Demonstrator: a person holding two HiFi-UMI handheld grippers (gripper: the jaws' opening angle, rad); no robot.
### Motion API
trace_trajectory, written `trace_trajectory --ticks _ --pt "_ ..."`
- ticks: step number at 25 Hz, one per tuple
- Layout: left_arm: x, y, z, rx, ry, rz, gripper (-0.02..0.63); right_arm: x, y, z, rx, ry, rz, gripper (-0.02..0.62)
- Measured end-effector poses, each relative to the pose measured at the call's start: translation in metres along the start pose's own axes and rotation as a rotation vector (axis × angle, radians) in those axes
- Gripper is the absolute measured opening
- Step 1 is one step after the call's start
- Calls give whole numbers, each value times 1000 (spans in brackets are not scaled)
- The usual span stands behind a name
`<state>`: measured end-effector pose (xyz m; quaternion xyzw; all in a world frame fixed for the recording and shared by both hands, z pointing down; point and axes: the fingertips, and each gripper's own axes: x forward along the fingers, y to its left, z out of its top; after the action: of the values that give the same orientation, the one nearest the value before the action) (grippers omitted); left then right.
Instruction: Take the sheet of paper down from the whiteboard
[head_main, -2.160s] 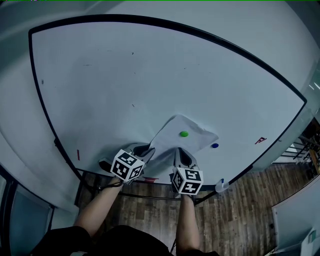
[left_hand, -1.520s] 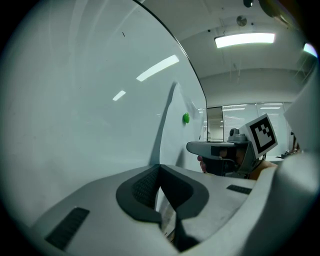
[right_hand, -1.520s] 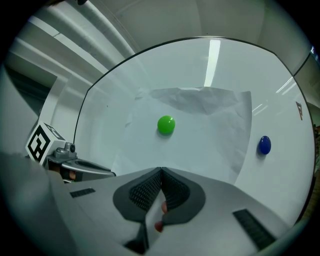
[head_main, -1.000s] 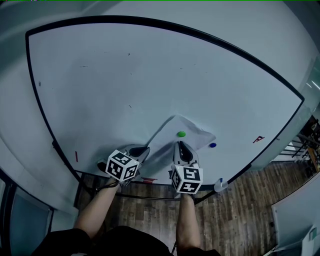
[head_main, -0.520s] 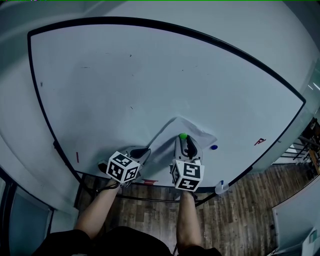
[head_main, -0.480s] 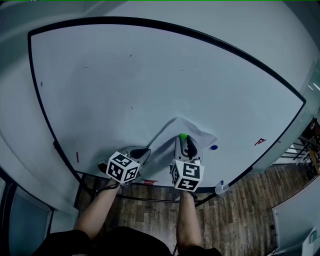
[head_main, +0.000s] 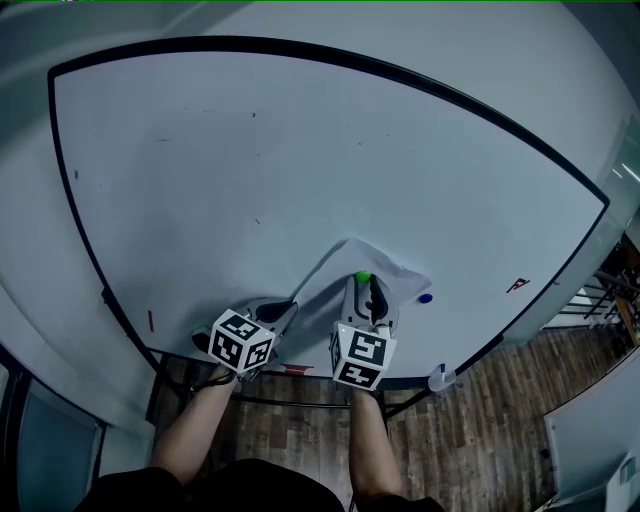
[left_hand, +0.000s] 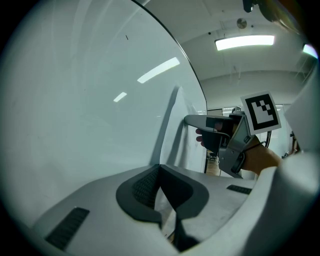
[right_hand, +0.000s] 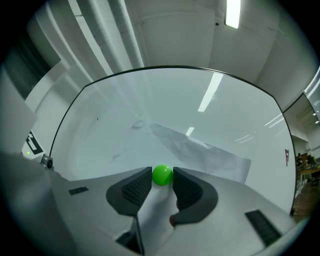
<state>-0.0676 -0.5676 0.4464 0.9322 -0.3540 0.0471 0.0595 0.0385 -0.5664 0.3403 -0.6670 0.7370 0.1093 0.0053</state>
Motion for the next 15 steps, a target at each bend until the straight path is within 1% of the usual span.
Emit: trace_trajectory --ticks 4,8,15 --pt "0 1 0 -6 -3 1 21 2 -2 1 -15 -8 -12 132" --pt "-1 4 3 -32 -21 6 21 2 -2 1 -10 -7 -7 132" --pt "-5 9 5 -55 -40 21 21 0 -5 -10 2 12 -9 132"
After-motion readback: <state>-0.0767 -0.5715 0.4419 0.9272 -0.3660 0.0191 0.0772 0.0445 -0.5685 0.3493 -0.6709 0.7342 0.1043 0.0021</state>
